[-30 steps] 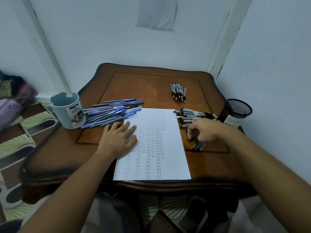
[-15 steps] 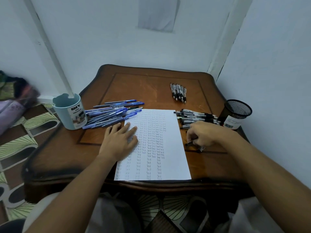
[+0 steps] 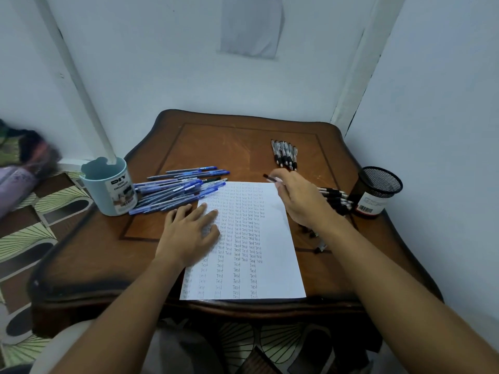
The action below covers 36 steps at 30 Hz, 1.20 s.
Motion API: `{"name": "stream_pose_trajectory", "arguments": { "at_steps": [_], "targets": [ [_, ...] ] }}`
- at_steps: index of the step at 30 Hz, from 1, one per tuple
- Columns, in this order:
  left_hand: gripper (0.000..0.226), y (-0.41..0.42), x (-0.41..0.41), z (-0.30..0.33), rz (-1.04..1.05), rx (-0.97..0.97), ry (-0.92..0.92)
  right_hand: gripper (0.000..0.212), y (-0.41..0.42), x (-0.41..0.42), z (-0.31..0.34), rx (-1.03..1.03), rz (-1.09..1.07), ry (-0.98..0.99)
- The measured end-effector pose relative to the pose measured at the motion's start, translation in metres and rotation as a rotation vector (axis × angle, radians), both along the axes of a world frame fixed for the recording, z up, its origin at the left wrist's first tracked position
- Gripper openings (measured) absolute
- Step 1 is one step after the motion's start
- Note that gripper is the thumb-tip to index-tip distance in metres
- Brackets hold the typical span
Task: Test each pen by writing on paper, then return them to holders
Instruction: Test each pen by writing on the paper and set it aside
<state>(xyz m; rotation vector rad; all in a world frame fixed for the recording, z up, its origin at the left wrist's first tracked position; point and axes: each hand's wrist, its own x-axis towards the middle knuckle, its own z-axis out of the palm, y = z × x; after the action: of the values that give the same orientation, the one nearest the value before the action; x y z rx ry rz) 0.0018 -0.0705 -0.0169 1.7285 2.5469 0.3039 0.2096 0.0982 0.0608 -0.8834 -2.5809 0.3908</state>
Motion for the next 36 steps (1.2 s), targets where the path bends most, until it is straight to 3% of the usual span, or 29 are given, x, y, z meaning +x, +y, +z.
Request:
{"name": "stream_pose_trajectory", "arguments": {
  "at_steps": [4, 9, 13, 15, 19, 22, 25, 27, 33, 36],
  "targets": [
    [0.075, -0.001, 0.001, 0.002, -0.004, 0.018, -0.008, 0.040, -0.002, -0.009, -0.012, -0.246, -0.086, 0.311],
    [0.076, 0.000, 0.001, 0.004, -0.001, 0.019, 0.007, 0.024, -0.005, -0.021, -0.013, -0.856, -0.327, 0.765],
    [0.075, 0.001, 0.000, 0.002, -0.002, 0.021, 0.014, 0.035, -0.008, -0.022, -0.009, -1.235, -0.260, 1.086],
    [0.074, 0.001, 0.000, 0.001, -0.002, 0.024, 0.012, 0.022, -0.011, -0.021, -0.013, -1.214, -0.263, 1.054],
    [0.074, 0.002, -0.002, 0.001, 0.004, 0.035, 0.004, 0.026, -0.018, -0.020, -0.028, -0.975, -0.351, 0.793],
    [0.074, 0.002, -0.002, 0.001, 0.007, 0.042, 0.004, 0.026, -0.020, -0.021, -0.042, -0.942, -0.329, 0.805],
    [0.072, 0.003, -0.001, 0.001, 0.008, 0.046, -0.002, 0.022, -0.024, -0.022, -0.046, -1.078, -0.313, 0.920],
    [0.071, 0.003, -0.002, 0.000, 0.007, 0.049, -0.009, 0.040, -0.024, -0.021, -0.050, -1.129, -0.278, 0.976],
    [0.072, 0.003, -0.002, 0.000, 0.010, 0.046, -0.008, 0.015, -0.028, -0.022, -0.058, -0.882, -0.261, 0.815],
    [0.072, 0.003, -0.002, 0.000, 0.012, 0.043, -0.008, 0.023, -0.025, -0.023, -0.061, -0.889, -0.252, 0.762]
  ]
}}
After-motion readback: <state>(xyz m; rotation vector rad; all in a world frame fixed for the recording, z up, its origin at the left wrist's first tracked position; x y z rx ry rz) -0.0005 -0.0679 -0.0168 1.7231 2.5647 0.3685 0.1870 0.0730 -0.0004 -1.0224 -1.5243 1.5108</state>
